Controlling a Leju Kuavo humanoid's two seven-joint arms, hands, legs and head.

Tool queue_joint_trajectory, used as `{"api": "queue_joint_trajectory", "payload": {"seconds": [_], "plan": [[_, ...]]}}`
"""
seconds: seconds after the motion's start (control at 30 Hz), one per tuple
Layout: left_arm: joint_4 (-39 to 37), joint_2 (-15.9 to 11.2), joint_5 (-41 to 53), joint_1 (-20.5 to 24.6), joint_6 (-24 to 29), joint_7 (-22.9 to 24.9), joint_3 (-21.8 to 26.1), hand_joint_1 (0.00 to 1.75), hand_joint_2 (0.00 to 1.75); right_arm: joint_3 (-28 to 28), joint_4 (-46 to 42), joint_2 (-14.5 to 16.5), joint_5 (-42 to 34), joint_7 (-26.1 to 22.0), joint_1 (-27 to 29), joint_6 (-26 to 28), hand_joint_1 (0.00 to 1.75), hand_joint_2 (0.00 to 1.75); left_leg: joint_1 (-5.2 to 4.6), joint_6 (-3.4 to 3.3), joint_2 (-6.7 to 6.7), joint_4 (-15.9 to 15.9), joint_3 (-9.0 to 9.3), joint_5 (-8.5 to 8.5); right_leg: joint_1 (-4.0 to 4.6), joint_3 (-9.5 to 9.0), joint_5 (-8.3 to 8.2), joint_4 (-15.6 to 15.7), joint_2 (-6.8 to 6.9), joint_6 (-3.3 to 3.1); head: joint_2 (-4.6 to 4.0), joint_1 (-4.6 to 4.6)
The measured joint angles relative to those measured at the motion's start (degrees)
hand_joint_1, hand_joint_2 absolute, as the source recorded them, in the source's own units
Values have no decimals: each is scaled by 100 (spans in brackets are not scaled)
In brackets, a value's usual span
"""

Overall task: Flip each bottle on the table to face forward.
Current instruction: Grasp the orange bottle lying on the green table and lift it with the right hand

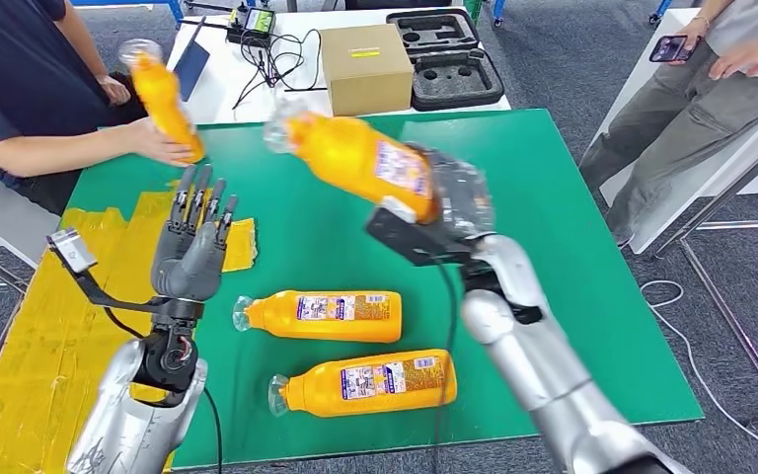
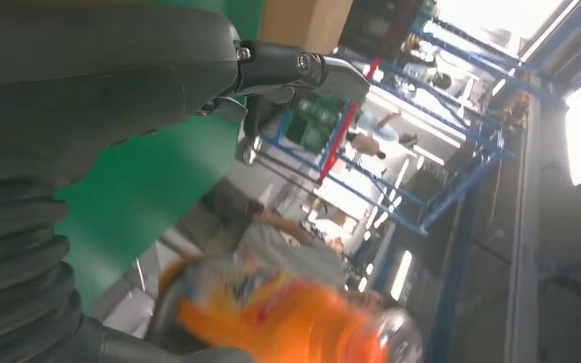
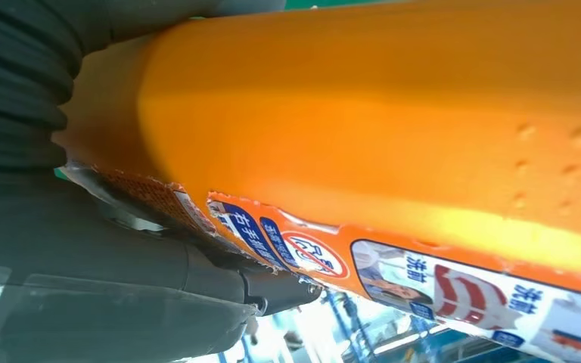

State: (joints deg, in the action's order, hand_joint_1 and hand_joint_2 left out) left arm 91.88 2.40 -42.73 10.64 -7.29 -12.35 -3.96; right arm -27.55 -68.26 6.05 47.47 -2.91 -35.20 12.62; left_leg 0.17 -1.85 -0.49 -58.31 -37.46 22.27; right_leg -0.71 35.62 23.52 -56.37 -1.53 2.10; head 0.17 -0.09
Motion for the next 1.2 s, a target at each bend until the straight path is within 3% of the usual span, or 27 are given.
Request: {"api": "queue_joint_trajectory", "payload": {"seconds": [0.17,0.33,0.8,1.2], "plan": [[124,135,-114,25,15,47,-141,0,175,-312,529,633,124,74,-151,113,175,175,-1,0,-2,0,-2,0,-2,2,1,0,1,-1,0,0],[144,226,-149,78,16,79,-188,0,175,-450,753,929,159,145,-188,73,175,175,-2,0,-6,0,-6,0,-4,4,1,2,3,-1,0,1],[193,374,-94,143,28,115,-271,0,175,-516,1117,1216,340,309,-456,-118,175,175,-2,0,-4,0,-6,0,-3,6,-1,1,2,-2,0,1],[285,407,867,158,532,-129,-250,0,175,-621,1213,1467,666,726,-671,-735,175,175,-1,0,-4,0,-8,0,-3,9,-1,1,2,-2,0,1]]}}
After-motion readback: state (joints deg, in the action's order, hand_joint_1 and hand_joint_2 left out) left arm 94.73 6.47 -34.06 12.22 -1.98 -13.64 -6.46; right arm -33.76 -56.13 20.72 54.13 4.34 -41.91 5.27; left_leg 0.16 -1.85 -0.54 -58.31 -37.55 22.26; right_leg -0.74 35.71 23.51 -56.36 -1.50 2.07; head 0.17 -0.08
